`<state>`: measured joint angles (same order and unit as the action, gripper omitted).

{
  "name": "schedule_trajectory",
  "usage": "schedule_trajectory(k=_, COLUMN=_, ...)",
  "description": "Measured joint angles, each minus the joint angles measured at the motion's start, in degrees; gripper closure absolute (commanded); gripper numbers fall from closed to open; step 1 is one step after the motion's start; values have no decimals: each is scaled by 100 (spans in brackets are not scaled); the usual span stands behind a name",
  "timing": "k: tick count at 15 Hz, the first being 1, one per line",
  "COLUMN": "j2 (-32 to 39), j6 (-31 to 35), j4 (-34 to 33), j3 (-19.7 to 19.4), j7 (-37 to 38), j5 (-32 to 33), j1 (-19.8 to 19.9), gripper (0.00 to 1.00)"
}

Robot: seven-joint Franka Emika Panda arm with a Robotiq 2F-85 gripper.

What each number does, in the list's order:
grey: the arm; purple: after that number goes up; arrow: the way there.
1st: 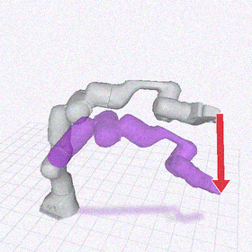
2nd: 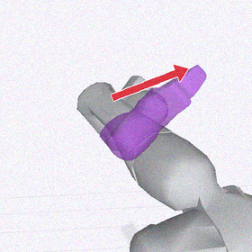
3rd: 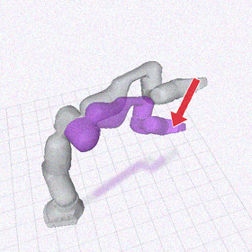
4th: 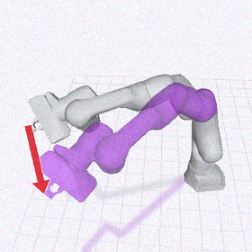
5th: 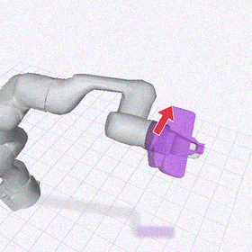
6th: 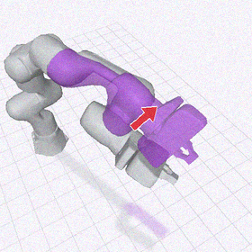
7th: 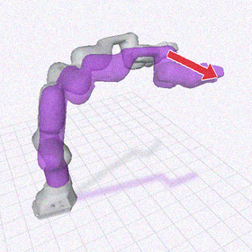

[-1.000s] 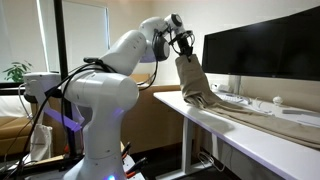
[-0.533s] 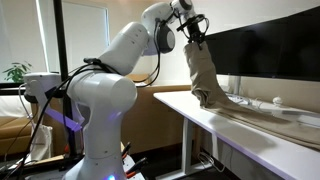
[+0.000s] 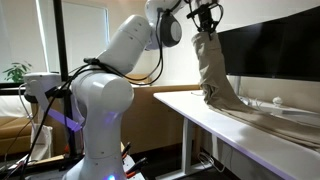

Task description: Fold the trousers on the table

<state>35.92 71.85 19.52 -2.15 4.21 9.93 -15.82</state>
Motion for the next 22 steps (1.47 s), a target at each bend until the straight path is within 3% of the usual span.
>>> schedule_trajectory(k=5, j2=-18, j6=419, j4=1, j3=153, j7=50, j5=-604, j1=686, gripper=94)
schedule_trajectory(k=11, j2=-70, j6=455, j4=6, j3=397, j7=70, j5=-1394, j1=1515, gripper=94)
schedule_trajectory(k=22, j2=-257, j6=437, j4=40, j3=893, j7=69, j5=-3016, j1=3470, gripper=94)
